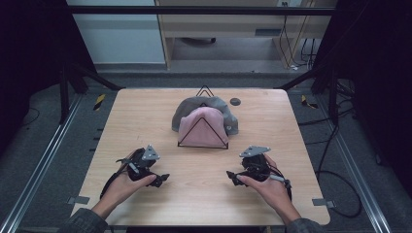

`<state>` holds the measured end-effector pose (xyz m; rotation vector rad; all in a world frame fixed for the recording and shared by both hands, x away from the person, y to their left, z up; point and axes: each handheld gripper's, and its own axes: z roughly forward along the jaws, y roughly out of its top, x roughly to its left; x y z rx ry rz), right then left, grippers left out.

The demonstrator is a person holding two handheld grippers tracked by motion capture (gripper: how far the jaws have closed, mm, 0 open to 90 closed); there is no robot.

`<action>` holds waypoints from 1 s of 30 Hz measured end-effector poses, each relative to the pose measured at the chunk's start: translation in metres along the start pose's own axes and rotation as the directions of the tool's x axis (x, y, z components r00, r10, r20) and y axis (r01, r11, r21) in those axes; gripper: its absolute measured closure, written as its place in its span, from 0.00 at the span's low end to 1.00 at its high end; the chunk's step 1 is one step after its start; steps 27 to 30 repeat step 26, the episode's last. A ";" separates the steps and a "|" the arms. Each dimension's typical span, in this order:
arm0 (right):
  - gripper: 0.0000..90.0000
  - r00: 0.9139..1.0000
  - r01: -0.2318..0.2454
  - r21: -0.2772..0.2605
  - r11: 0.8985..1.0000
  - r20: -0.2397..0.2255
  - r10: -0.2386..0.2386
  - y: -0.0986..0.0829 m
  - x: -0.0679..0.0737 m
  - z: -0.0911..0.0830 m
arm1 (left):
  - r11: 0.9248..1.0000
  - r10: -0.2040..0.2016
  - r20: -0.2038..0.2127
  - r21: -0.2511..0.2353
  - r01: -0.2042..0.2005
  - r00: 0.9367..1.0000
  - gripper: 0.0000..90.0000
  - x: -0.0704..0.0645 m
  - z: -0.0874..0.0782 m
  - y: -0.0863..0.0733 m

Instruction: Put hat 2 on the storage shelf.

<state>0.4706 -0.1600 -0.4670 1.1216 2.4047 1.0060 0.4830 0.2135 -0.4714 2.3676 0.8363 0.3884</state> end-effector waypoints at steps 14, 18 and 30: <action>0.10 0.999 -0.026 0.065 0.998 0.032 0.024 -0.009 0.001 0.037 | 0.998 -0.033 0.032 0.045 0.032 0.999 0.06 0.005 0.020 -0.013; 0.06 0.998 -0.013 0.060 0.998 0.055 0.010 -0.011 0.005 0.041 | 0.999 -0.043 0.037 0.021 0.042 0.998 0.00 0.002 0.025 -0.013; 0.04 0.999 -0.006 -0.034 0.999 0.052 0.008 -0.020 0.007 0.044 | 0.999 -0.045 0.037 0.015 0.044 0.998 0.00 0.000 0.024 -0.015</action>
